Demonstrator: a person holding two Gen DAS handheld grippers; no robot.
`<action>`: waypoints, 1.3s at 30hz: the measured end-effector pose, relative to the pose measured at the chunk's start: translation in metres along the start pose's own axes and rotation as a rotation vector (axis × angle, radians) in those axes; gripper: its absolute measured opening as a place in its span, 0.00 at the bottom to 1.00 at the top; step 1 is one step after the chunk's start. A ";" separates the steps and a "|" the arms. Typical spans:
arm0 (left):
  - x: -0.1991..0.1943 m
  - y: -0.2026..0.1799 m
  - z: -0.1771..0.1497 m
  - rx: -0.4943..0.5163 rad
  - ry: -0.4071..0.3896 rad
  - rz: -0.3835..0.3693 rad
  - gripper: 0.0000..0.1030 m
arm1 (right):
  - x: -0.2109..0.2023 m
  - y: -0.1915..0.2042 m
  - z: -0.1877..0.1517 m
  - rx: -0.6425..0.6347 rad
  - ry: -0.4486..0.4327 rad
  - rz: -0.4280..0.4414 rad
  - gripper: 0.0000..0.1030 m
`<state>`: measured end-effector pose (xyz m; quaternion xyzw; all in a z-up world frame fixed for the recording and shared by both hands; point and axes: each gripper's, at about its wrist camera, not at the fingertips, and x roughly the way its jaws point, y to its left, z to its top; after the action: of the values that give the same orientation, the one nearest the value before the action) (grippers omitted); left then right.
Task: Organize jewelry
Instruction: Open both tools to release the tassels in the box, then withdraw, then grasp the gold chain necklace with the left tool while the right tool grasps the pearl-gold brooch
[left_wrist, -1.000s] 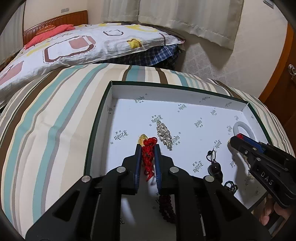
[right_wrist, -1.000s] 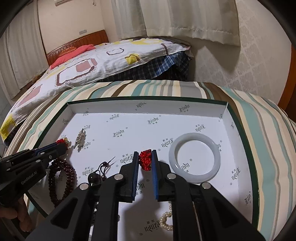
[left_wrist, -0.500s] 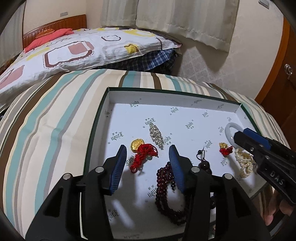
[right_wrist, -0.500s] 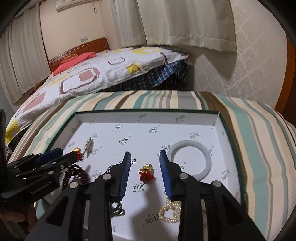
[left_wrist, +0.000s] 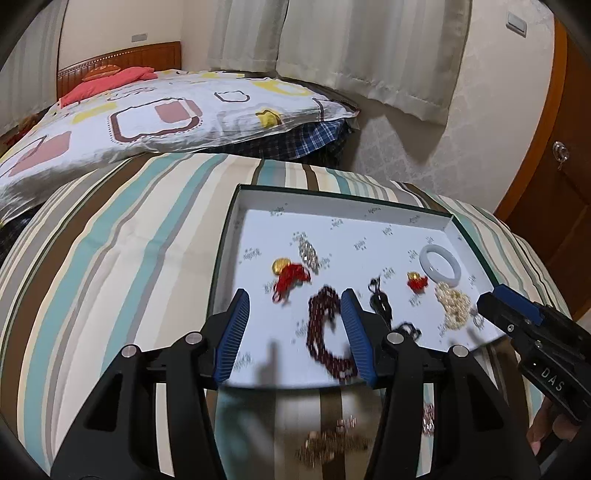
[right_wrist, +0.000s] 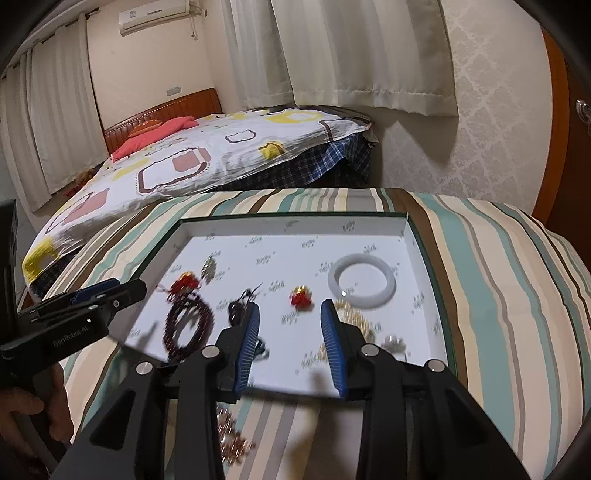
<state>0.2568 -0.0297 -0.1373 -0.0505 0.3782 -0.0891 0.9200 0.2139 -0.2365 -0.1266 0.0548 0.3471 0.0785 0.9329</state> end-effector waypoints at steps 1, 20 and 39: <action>-0.004 0.001 -0.004 -0.001 0.000 0.000 0.49 | -0.003 0.001 -0.002 -0.002 0.001 0.001 0.34; -0.046 0.043 -0.053 -0.066 0.037 0.057 0.49 | 0.002 0.049 -0.052 -0.073 0.105 0.058 0.43; -0.032 0.031 -0.065 -0.049 0.087 0.037 0.49 | 0.020 0.043 -0.066 -0.115 0.183 0.016 0.38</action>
<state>0.1931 0.0051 -0.1664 -0.0620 0.4206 -0.0649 0.9028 0.1813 -0.1873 -0.1821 -0.0036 0.4251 0.1105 0.8984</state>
